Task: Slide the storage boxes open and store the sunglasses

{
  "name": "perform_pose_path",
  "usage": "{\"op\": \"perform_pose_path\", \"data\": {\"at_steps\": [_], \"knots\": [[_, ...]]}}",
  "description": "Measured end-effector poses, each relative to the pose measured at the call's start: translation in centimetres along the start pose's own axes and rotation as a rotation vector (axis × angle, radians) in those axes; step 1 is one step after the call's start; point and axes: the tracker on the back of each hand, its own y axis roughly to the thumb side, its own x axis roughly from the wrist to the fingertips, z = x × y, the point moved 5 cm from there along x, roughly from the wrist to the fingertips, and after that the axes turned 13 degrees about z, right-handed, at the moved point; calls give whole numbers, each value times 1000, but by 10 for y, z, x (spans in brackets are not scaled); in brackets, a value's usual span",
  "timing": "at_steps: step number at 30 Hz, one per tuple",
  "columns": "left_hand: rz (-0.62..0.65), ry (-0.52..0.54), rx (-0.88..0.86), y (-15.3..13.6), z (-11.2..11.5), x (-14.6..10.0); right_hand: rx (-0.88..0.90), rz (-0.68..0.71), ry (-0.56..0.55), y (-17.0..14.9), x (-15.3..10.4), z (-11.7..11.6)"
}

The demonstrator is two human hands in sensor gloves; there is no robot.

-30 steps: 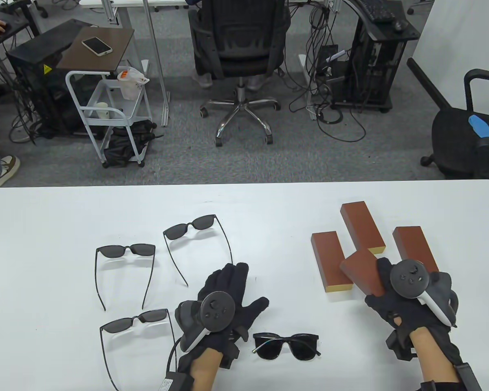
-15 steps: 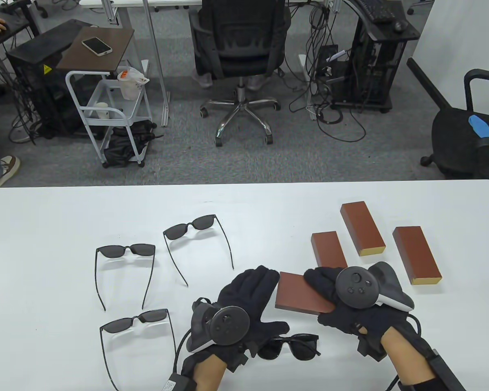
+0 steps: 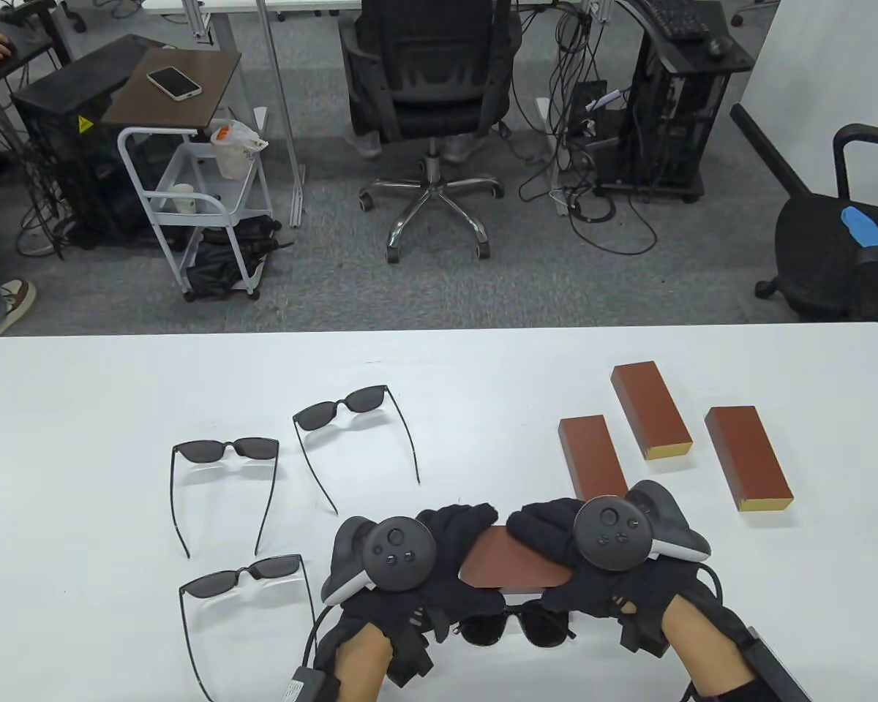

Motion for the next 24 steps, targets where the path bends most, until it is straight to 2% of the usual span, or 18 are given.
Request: {"op": "perform_pose_path", "data": {"at_steps": [8, 14, 19, 24], "knots": [[-79, -13, -18, -20, -2, -8, 8, -34, -197, -23, -31, 9], [-82, -31, -70, -24, 1, -8, 113, -84, -218, -42, -50, -8], [-75, -34, -76, -24, 2, -9, 116, -73, -244, -42, -50, -13], [-86, -40, -90, -29, 2, -10, 212, -90, -257, -50, -50, -17]]}}
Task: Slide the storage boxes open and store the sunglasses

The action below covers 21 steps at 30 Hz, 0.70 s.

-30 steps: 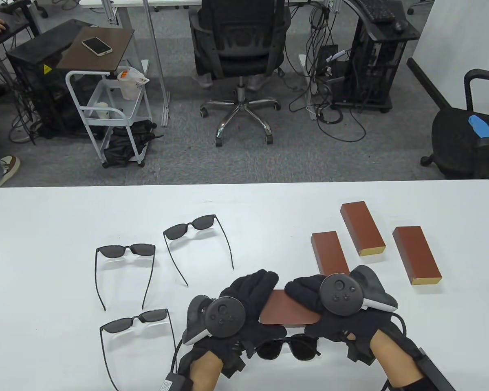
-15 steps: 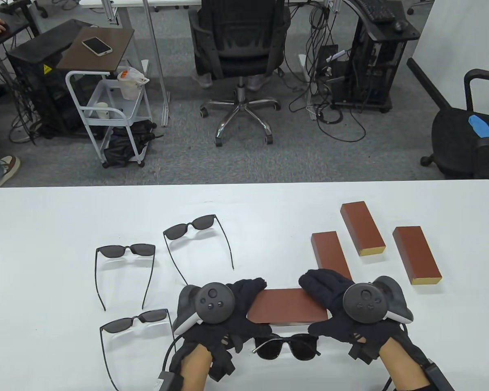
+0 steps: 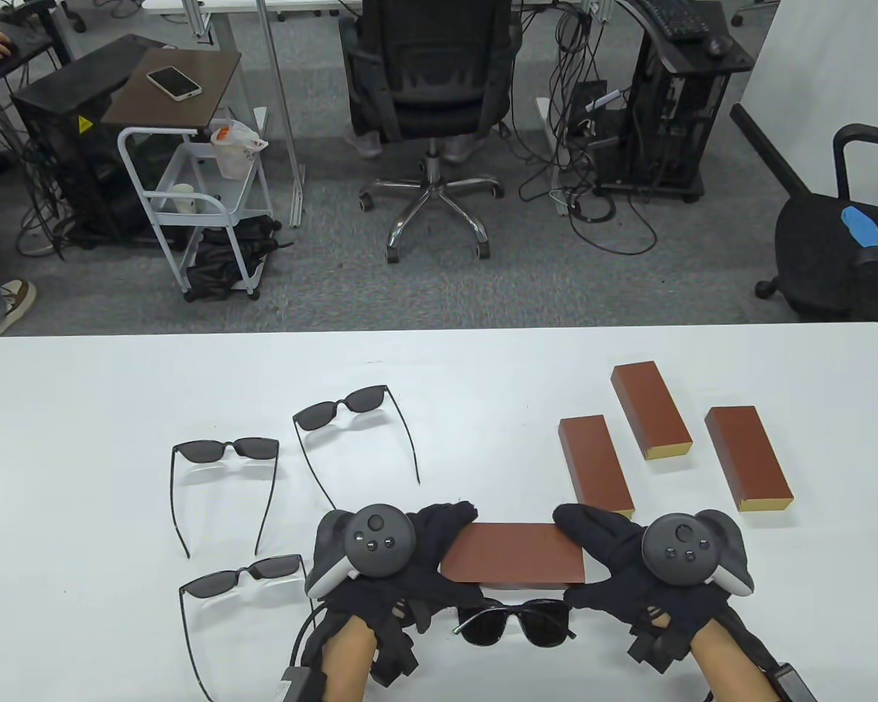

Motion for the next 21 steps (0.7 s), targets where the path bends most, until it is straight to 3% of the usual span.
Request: {"op": "perform_pose_path", "data": {"at_steps": [10, 21], "knots": [[-53, 24, 6, -15, -8, -9, 71, -80, -31, -22, -11, 10], [-98, 67, -65, -32, -14, -18, 267, -180, -113, -61, -38, 32]]}}
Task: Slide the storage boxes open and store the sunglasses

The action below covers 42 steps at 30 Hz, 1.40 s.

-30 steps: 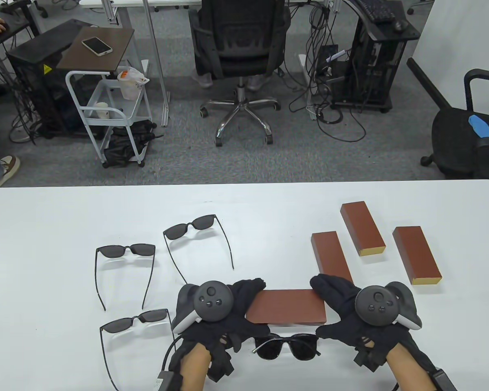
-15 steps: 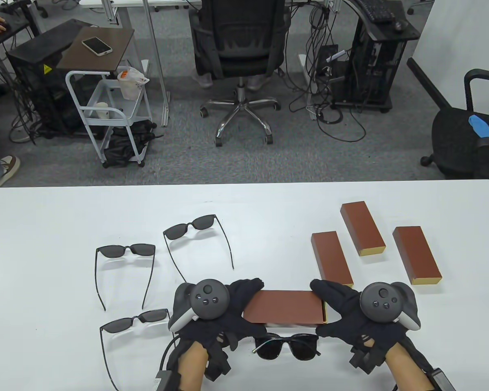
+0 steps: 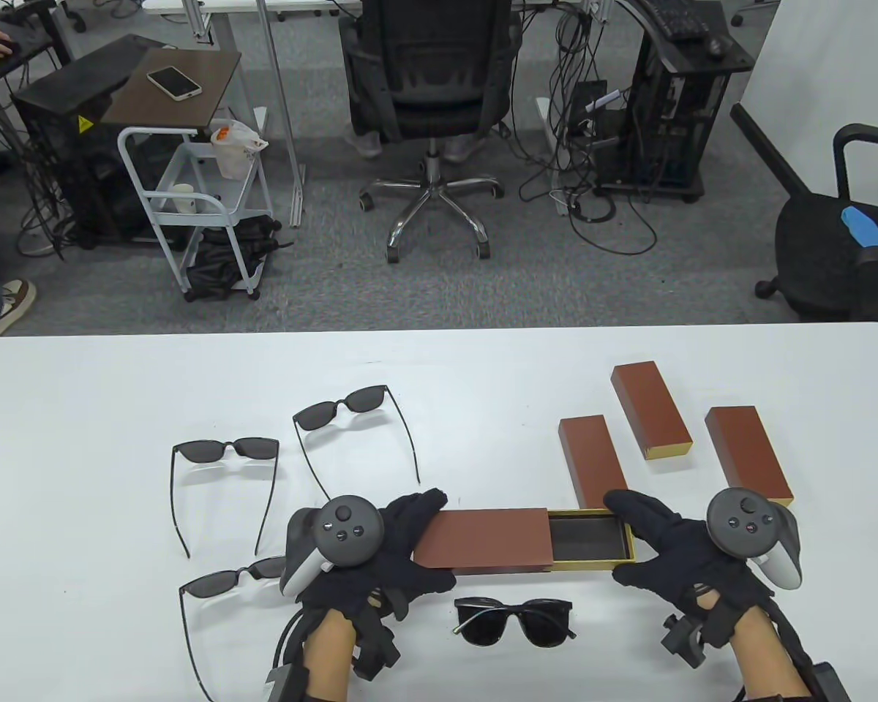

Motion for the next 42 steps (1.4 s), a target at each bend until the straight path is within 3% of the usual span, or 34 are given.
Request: {"op": "perform_pose_path", "data": {"at_steps": [8, 12, 16, 21, 26, 33, 39, 42], "knots": [[12, 120, -156, -2, -6, -4, 77, 47, -84, 5, -4, 13], [-9, 201, -319, -8, -8, -8, 86, 74, -108, 11, -3, 14], [-108, 287, -539, -21, -3, -13, 110, 98, -125, 15, 0, 12], [-179, 252, -806, -31, 12, -16, 118, 113, -148, 19, 3, 10], [-162, 223, -993, -35, 24, -15, 138, 120, -159, 20, 5, 6], [-206, 280, -1024, -41, 27, -19, 152, 107, -165, 18, 7, -4], [-248, 442, -952, -46, 16, -27, 154, 124, -173, 23, 10, -10], [-246, 500, -941, -47, 10, -31, 146, 94, -234, 19, 7, -12]]}}
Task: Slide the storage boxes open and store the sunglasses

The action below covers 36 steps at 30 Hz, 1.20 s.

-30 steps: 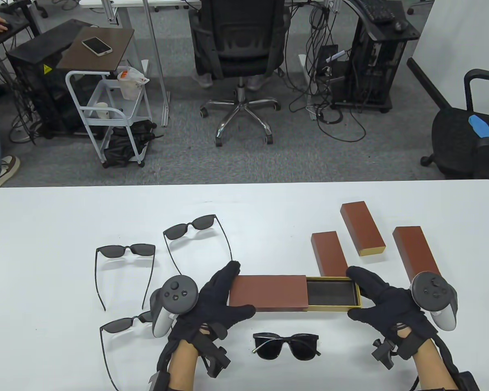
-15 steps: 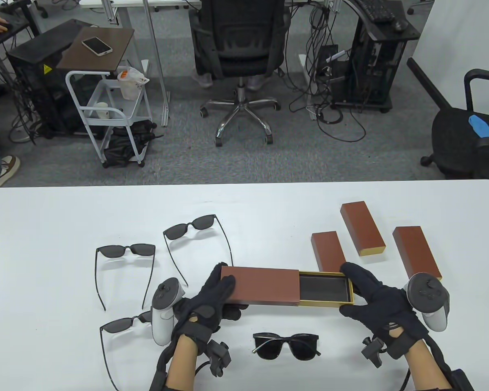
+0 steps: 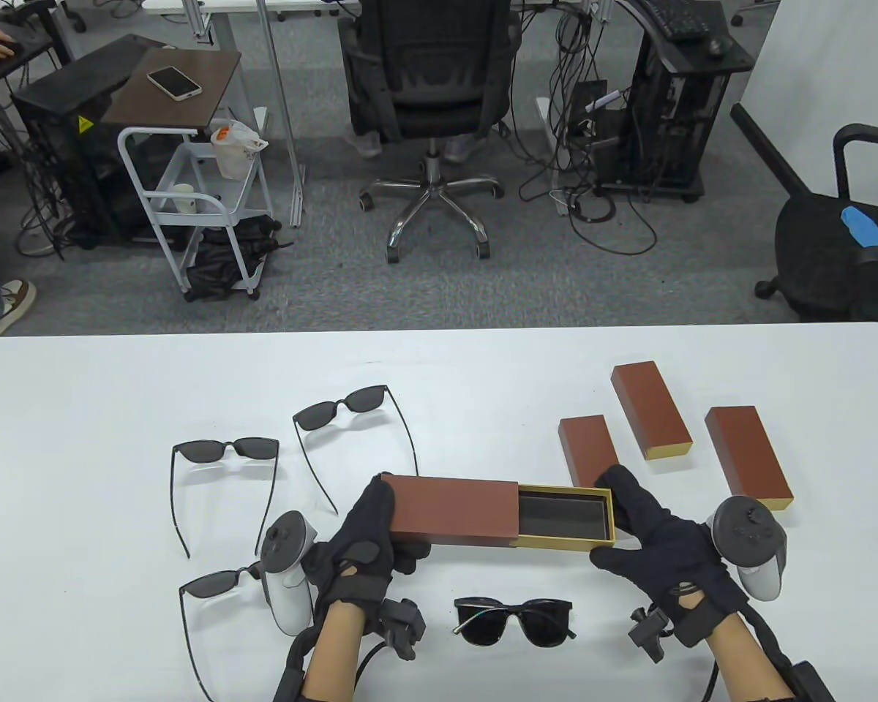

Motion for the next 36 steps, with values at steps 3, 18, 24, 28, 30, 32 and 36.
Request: {"op": "perform_pose_path", "data": {"at_steps": [3, 18, 24, 28, 30, 32, 36], "knots": [[33, 44, 8, 5, -7, -1, -61, -60, 35, -10, -4, -13], [20, 165, 13, 1, -26, -6, -802, 136, 566, 18, -6, -144], [1, 179, 27, -5, -28, -6, -977, 185, 620, 17, -7, -169], [-5, 176, 18, -6, -28, -6, -998, 199, 625, 17, -8, -171], [-5, 175, 9, -7, -28, -6, -1004, 195, 635, 15, -9, -172], [-6, 183, 8, -7, -29, -6, -1004, 194, 633, 14, -9, -172], [-6, 182, 25, -7, -30, -6, -1002, 200, 634, 15, -10, -173]]}}
